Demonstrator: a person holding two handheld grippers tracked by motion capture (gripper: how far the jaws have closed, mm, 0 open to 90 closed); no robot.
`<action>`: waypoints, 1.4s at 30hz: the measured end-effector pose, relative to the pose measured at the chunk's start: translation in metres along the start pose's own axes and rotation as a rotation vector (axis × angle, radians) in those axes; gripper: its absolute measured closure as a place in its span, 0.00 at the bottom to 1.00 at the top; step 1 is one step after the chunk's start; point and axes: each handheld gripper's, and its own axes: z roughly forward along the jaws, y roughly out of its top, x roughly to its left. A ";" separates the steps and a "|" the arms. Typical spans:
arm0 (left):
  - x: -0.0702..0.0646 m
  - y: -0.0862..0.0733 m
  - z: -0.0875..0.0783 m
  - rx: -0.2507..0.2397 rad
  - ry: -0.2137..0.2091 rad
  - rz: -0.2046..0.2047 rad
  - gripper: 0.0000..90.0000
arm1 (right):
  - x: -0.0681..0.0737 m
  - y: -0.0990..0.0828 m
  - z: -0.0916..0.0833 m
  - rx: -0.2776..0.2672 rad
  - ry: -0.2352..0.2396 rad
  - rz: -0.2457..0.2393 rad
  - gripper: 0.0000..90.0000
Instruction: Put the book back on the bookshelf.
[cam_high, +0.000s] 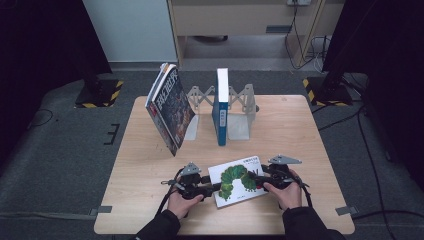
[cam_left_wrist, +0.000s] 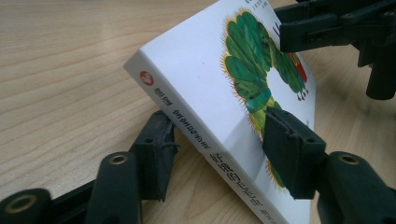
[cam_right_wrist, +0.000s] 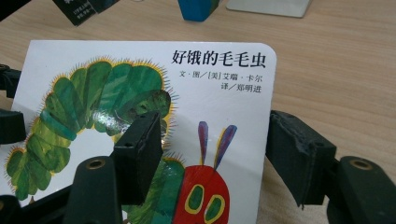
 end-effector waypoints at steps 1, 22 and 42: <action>0.000 0.002 -0.003 -0.012 -0.005 -0.005 0.52 | 0.000 0.001 -0.001 -0.007 0.001 -0.002 0.40; -0.006 0.013 -0.013 -0.086 -0.036 -0.011 0.68 | -0.004 0.003 -0.005 -0.074 0.057 0.013 0.35; -0.010 0.022 -0.019 -0.141 -0.057 0.033 0.75 | -0.003 0.009 -0.010 -0.141 0.062 -0.048 0.34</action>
